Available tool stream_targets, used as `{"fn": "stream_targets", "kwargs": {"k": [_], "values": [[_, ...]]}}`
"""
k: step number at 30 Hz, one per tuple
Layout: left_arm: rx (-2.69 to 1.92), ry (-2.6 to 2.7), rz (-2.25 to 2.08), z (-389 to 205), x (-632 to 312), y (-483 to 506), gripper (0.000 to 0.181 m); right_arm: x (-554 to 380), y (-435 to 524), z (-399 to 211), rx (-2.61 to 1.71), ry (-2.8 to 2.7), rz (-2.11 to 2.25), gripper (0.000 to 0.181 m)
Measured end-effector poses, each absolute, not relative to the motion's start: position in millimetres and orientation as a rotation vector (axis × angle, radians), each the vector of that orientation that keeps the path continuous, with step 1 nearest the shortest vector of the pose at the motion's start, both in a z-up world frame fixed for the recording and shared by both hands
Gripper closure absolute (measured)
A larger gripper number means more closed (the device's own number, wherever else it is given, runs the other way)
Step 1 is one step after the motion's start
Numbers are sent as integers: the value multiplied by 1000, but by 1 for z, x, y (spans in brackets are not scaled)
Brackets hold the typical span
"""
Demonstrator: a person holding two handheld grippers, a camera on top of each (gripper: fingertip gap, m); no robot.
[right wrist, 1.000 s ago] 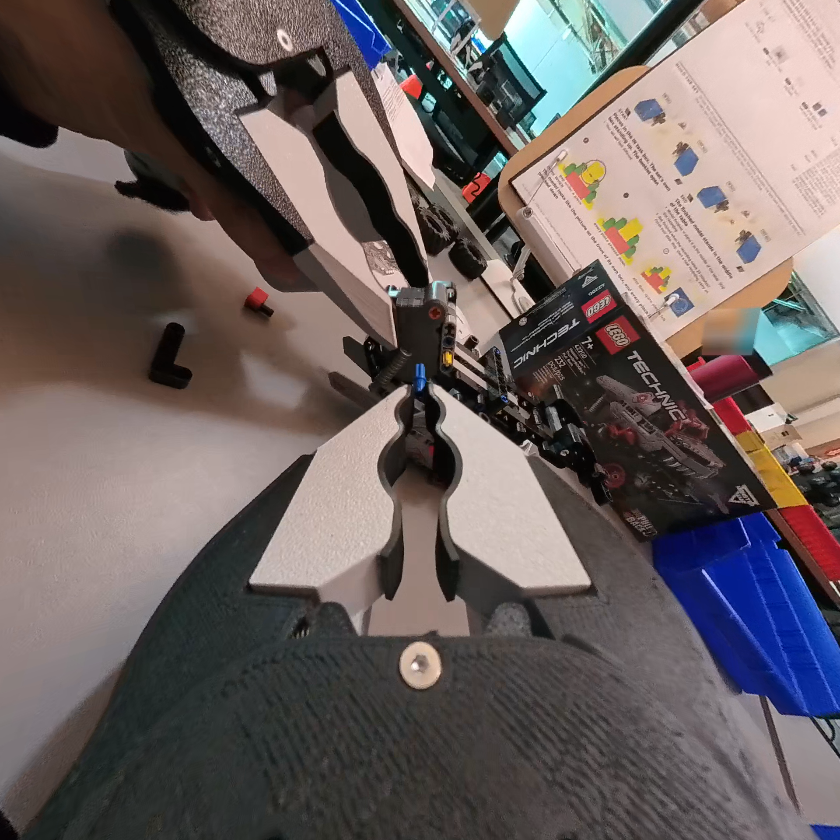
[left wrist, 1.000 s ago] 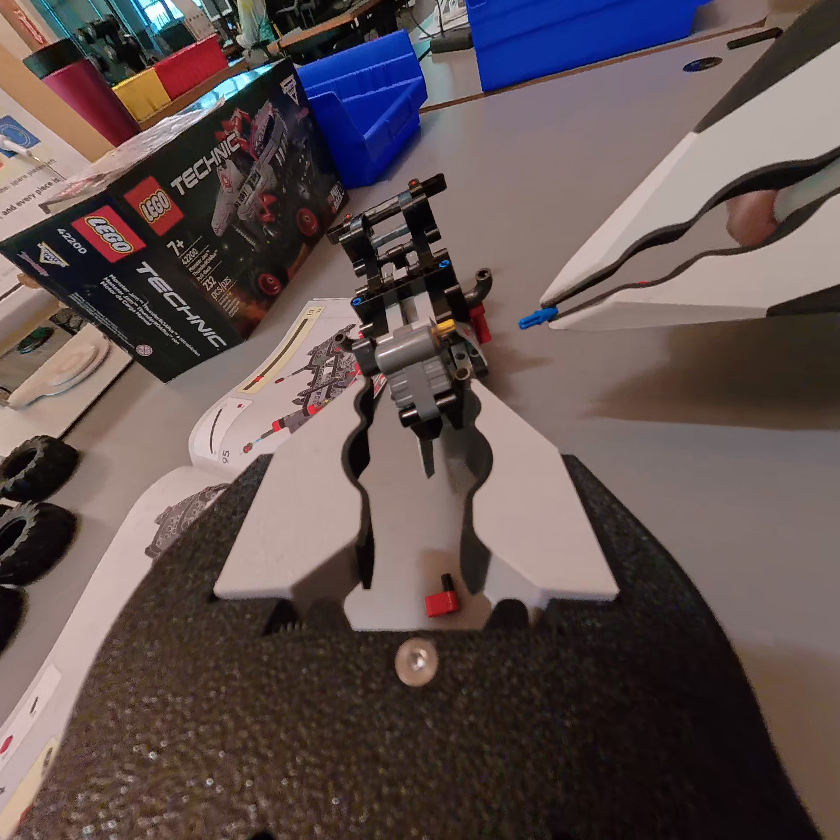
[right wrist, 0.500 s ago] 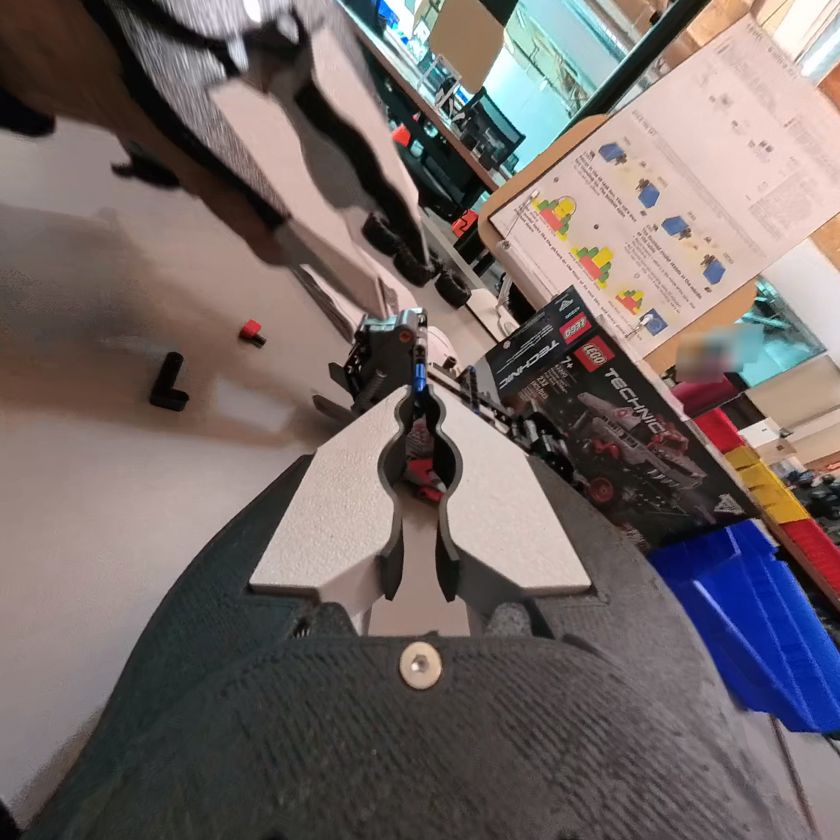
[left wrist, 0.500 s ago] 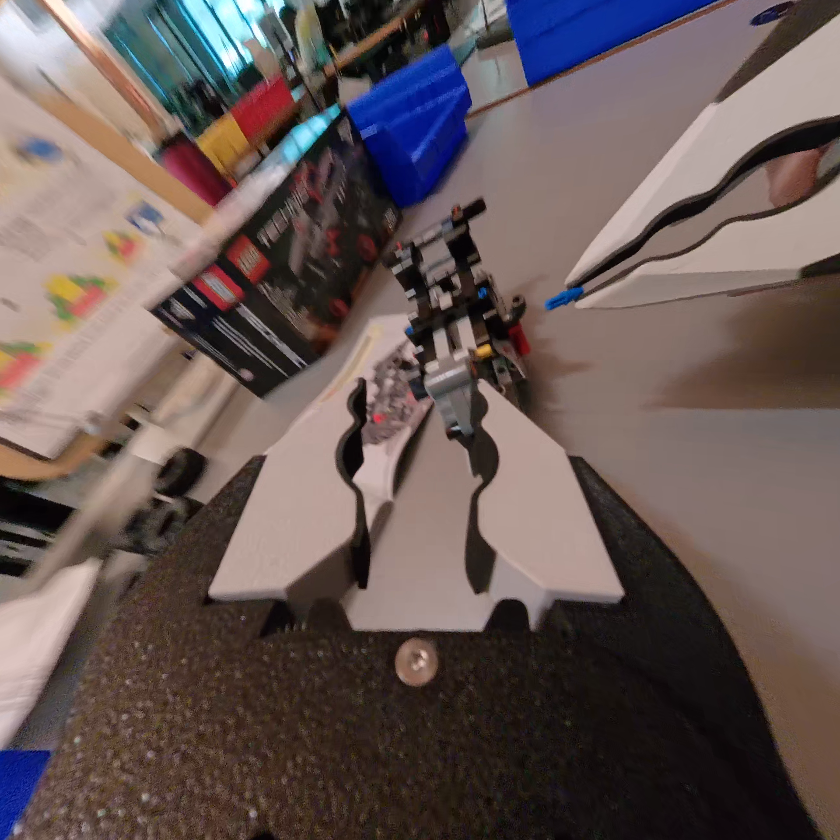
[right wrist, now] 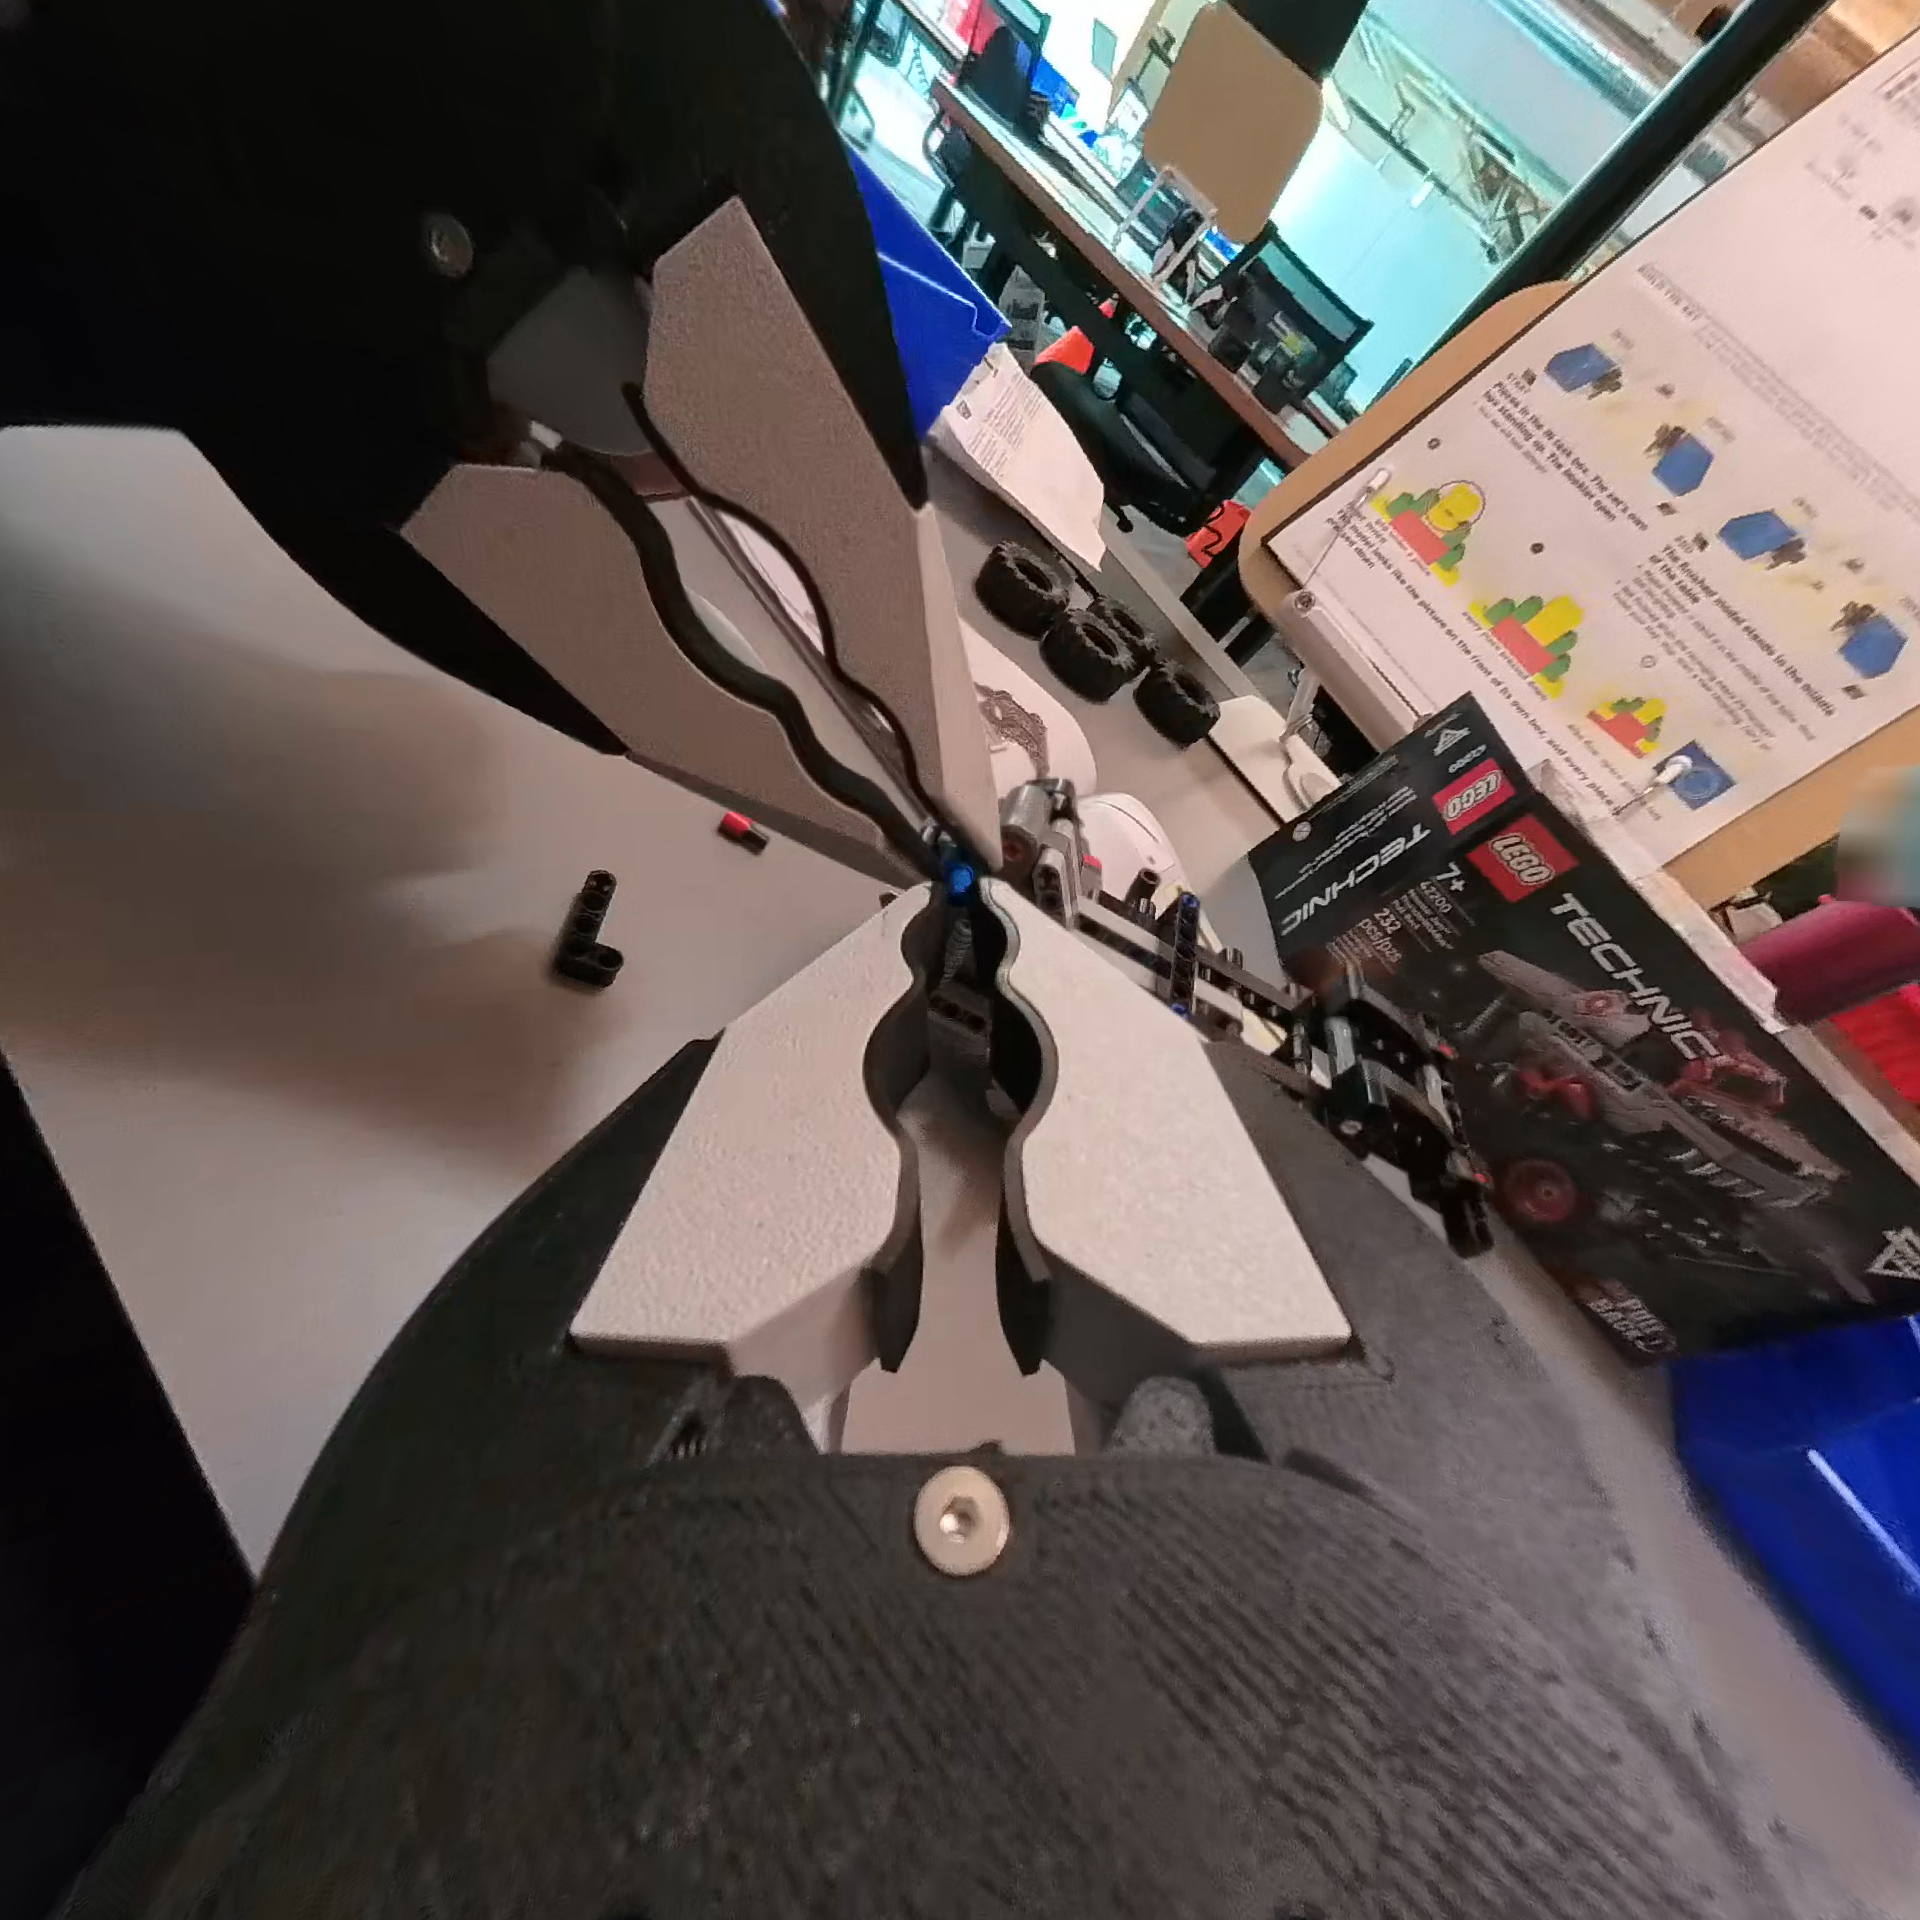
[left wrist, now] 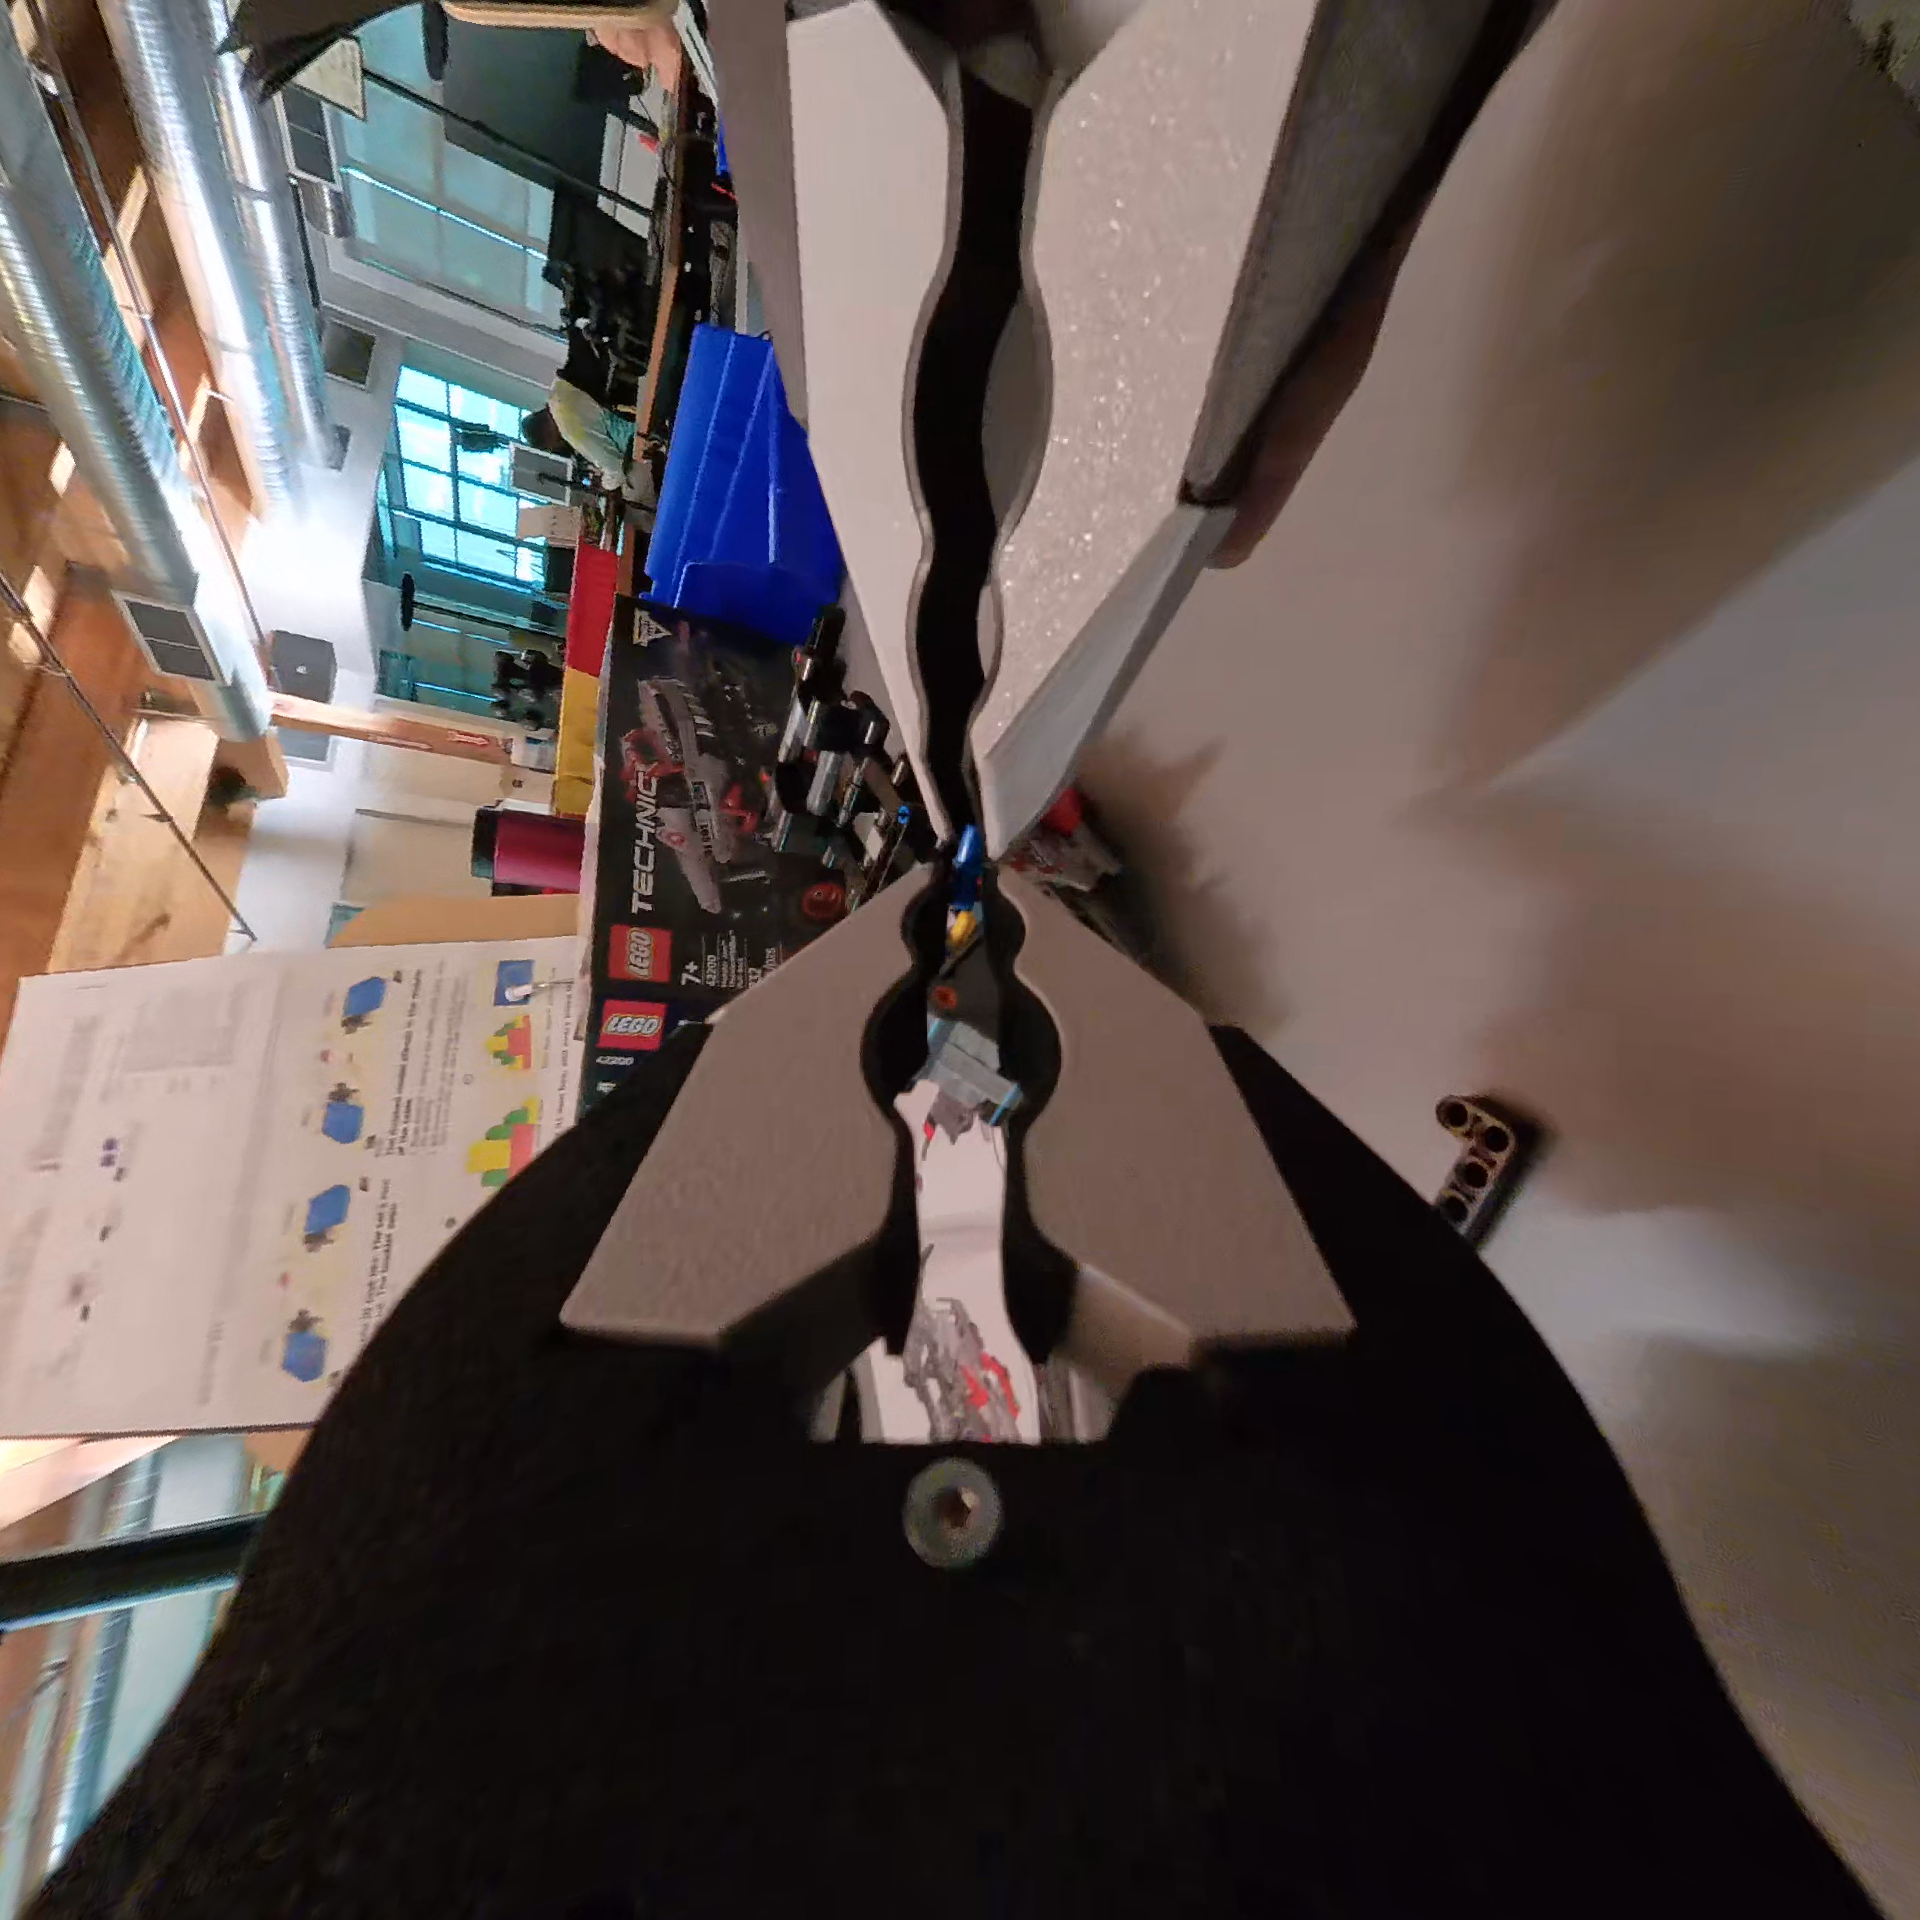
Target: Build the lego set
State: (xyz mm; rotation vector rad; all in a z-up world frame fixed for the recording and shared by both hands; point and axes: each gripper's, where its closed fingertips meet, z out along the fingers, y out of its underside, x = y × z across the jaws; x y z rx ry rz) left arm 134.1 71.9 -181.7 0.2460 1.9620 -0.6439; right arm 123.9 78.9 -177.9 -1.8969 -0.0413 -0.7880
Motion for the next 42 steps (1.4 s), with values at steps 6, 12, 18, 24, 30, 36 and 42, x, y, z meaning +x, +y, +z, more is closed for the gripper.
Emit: {"fn": "stream_targets", "kwargs": {"k": [6, 12, 18, 24, 30, 36, 42], "values": [[268, 1852, -698, -173, 136, 70, 181, 124, 75, -168, -1795, 129, -550, 179], [278, 1753, -726, -161, 137, 71, 181, 126, 70, -157, -1624, 327, -247, 171], [306, 1741, -707, -164, 136, 68, 181, 125, 74, -158, -1599, 364, -174, 168], [304, 1728, -709, -162, 136, 68, 181, 125, 76, -158, -1590, 383, -158, 177], [299, 1713, -685, -163, 139, 69, 181, 127, 77, -160, -1597, 383, -220, 178], [89, 1819, -898, -163, 147, 81, 161, 139, 76, -164, -1595, 409, -350, 178], [-412, 1954, -1155, -170, 173, 107, 123, 152, 80, -176, -1596, 450, -383, 178]]}}
